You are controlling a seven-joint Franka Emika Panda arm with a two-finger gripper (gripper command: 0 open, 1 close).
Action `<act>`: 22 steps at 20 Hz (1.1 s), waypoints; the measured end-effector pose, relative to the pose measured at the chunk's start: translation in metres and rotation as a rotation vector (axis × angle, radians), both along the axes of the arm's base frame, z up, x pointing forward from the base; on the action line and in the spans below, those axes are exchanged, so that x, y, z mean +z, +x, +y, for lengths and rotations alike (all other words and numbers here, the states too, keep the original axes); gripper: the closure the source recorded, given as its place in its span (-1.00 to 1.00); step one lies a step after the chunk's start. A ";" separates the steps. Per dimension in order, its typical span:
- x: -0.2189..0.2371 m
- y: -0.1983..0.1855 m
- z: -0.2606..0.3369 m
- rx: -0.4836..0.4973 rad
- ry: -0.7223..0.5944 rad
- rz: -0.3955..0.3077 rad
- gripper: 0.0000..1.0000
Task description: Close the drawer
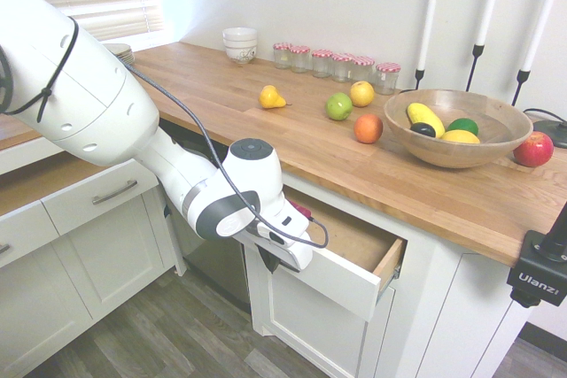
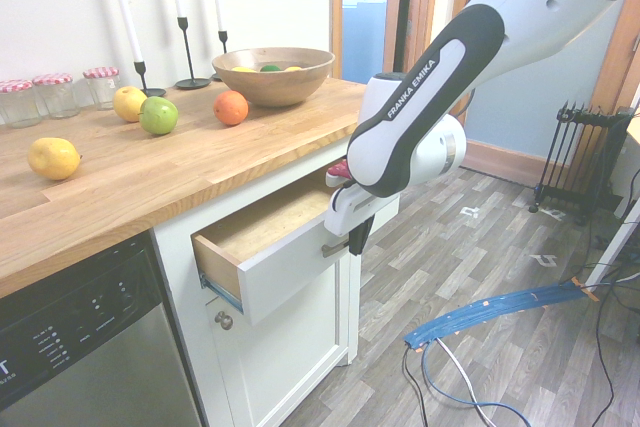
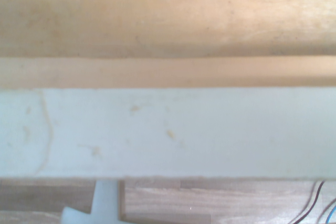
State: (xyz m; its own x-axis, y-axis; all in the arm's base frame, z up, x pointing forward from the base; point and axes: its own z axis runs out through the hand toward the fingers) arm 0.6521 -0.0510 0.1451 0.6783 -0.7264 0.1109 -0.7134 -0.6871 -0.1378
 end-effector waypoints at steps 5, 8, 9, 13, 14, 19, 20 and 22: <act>-0.008 0.027 0.001 -0.012 -0.004 -0.006 1.00; -0.011 0.041 0.003 -0.017 -0.006 -0.014 1.00; -0.011 0.045 0.003 -0.017 -0.006 -0.016 1.00; -0.008 0.061 0.006 -0.019 -0.006 -0.029 1.00; -0.008 0.065 0.007 -0.019 -0.007 -0.034 1.00; -0.001 0.081 0.009 -0.029 -0.004 -0.058 1.00; -0.001 0.084 0.009 -0.032 -0.003 -0.062 1.00; -0.001 0.088 0.010 -0.036 -0.003 -0.069 1.00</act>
State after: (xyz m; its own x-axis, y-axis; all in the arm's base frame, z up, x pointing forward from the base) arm 0.7402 -0.0409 0.1440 0.6426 -0.7496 0.1587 -0.7262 -0.6619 -0.1856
